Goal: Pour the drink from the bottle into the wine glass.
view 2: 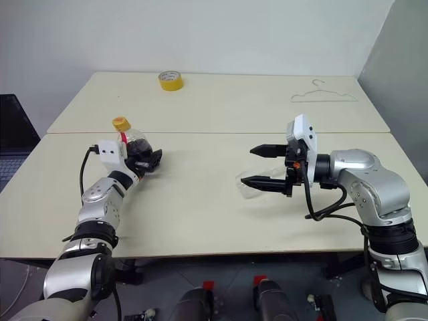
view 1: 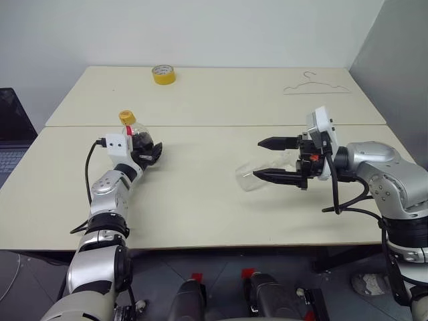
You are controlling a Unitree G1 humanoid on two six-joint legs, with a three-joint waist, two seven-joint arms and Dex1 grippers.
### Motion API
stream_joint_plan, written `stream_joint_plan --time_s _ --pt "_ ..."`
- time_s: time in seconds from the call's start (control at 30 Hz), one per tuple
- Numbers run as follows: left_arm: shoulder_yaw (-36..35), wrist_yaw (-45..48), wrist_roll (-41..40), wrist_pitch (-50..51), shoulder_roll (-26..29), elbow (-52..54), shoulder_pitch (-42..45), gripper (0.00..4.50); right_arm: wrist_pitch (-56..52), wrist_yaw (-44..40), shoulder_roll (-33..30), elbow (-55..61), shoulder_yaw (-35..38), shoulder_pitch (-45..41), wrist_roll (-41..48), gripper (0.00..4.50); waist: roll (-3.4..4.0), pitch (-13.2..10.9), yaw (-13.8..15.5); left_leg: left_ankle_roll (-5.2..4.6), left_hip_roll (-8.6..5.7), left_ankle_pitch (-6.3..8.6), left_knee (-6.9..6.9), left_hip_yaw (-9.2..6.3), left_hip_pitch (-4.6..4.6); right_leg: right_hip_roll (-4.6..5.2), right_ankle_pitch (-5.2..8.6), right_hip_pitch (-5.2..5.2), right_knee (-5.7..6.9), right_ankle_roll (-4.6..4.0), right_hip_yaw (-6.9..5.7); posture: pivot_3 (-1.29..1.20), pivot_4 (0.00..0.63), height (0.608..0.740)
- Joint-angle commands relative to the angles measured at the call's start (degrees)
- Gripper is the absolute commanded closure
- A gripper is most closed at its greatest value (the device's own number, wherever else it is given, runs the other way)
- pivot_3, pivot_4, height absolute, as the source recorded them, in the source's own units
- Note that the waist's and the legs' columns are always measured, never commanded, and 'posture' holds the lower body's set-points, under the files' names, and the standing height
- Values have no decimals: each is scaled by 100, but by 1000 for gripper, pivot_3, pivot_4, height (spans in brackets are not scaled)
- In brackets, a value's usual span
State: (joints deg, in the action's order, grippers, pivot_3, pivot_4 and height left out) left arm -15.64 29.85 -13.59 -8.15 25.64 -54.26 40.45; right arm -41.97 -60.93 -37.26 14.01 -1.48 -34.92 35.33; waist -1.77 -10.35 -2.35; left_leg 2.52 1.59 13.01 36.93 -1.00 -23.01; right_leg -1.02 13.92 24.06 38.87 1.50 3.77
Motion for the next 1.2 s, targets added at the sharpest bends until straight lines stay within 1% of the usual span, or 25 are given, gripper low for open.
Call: stream_joint_plan --time_s 0.03,0.1,0.17,0.23,0.3,0.53,0.67,0.73,0.83,0.97,1.07,1.2 --pt "-33 68 -16 -150 33 56 95 187 37 15 18 187 23 -151 102 3 0 0 0 0 0 0 0 0 0 0 0 0 0 0 0 0 150 740" --pt "-20 60 2 -152 20 33 112 583 42 13 25 178 19 -156 94 0 0 0 1 0 0 0 0 0 0 0 0 0 0 0 0 0 150 740" --pt "-14 52 13 -152 9 10 124 1181 46 15 28 178 15 -158 94 0 0 0 4 0 0 0 0 0 0 0 0 0 0 0 0 0 150 740" --pt "-7 49 22 -154 4 -15 137 1654 48 19 27 175 11 -160 91 0 0 0 4 0 -1 0 0 0 0 0 0 0 -1 0 0 0 150 740" --pt "4 25 39 -141 5 -31 149 1853 46 22 24 180 16 -158 93 0 0 0 4 0 -1 0 0 0 0 0 0 0 -1 0 0 0 150 740" --pt "30 20 86 -132 37 18 108 1853 67 19 35 161 12 -179 80 0 0 0 4 0 0 0 0 -1 0 0 0 0 -1 0 -1 0 150 740" --pt "302 185 329 -277 62 431 -151 1853 90 36 100 175 67 -265 144 0 0 0 1 0 0 0 -1 0 0 0 0 0 -1 0 0 0 150 740" --pt "528 358 424 -242 17 929 -384 1853 116 99 174 146 90 -405 131 0 0 0 0 0 0 0 -2 0 0 0 0 0 -1 0 1 0 150 740" --pt "736 475 278 144 -204 2028 -800 1853 195 284 374 112 23 -691 19 0 0 0 5 0 -1 0 -6 0 0 3 1 1 -3 0 1 0 150 740" --pt "932 361 124 672 -566 3232 -1266 1853 355 899 848 101 -241 -889 -383 0 0 0 18 0 2 0 -5 -3 -2 1 1 1 -4 -1 0 0 150 740" --pt "1109 259 113 914 -876 3781 -1533 1853 342 1381 1260 220 -454 -817 -577 0 0 0 35 0 3 0 -4 -5 -4 1 1 2 -3 -1 0 0 150 740" --pt "1504 284 245 1082 -1211 4097 -1840 1853 251 1996 1758 344 -824 -657 -862 0 0 0 42 0 1 0 -4 -5 -5 0 1 4 -4 -1 2 0 150 740"
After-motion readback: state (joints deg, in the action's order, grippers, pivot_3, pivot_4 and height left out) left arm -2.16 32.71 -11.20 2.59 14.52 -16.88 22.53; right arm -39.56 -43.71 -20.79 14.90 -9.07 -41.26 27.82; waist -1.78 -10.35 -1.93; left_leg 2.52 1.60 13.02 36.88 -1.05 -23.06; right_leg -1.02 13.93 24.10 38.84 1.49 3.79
